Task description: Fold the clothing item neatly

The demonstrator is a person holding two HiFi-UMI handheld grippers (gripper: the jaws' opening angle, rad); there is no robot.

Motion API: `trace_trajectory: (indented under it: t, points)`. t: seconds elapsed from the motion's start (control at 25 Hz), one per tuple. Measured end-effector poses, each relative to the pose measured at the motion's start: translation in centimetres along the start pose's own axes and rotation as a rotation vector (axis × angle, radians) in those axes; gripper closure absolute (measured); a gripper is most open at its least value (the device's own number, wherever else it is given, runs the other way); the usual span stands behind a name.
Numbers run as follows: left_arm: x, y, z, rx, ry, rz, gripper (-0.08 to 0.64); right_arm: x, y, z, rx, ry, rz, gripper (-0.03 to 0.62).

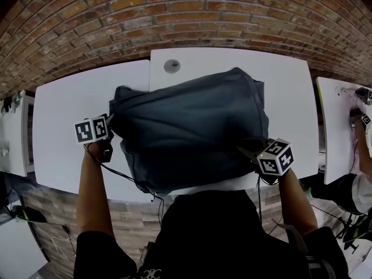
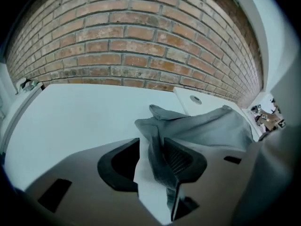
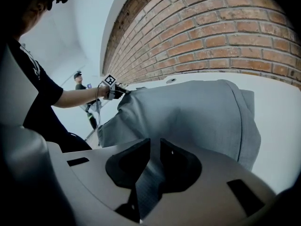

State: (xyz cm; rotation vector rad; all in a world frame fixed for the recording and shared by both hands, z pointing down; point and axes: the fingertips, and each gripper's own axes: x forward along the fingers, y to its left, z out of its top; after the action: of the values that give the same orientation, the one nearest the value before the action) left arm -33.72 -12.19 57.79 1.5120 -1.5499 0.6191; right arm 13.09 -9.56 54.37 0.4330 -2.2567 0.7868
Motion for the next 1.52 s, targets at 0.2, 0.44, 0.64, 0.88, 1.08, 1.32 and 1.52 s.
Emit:
trace_trajectory:
  t: [0.2, 0.44, 0.64, 0.88, 1.08, 1.32, 1.52]
  points:
    - [-3.4, -2.5, -0.7, 0.158, -0.097, -0.069, 0.385, -1.5, 2.2, -1.4, -0.134, 0.038, 0.004, 0.531]
    - [-6.9, -6.8, -6.9, 0.326, -0.085, -0.216, 0.353, -2.8, 3.8, -4.4, -0.149, 0.047, -0.055, 0.494]
    - [-10.5, -11.1, -13.9, 0.598, -0.054, -0.284, 0.344, -4.2, 5.7, -8.4, -0.261, 0.124, -0.151, 0.471]
    - [-12.1, -14.5, -22.3, 0.839, 0.018, -0.335, 0.339, -5.6, 5.9, -12.8, -0.364, 0.214, -0.28, 0.434]
    - [-11.4, -15.5, -25.1, 0.905, 0.027, -0.347, 0.339, -6.1, 4.1, -13.6, -0.436, 0.214, -0.396, 0.422]
    - [-9.3, -15.2, -26.1, 0.98, 0.085, -0.296, 0.333, -5.8, 1.1, -13.3, -0.563, 0.253, -0.448, 0.365]
    - [-8.0, -15.4, -26.2, 0.984, 0.153, -0.306, 0.298, -4.0, -1.1, -12.7, -0.698, 0.352, -0.415, 0.347]
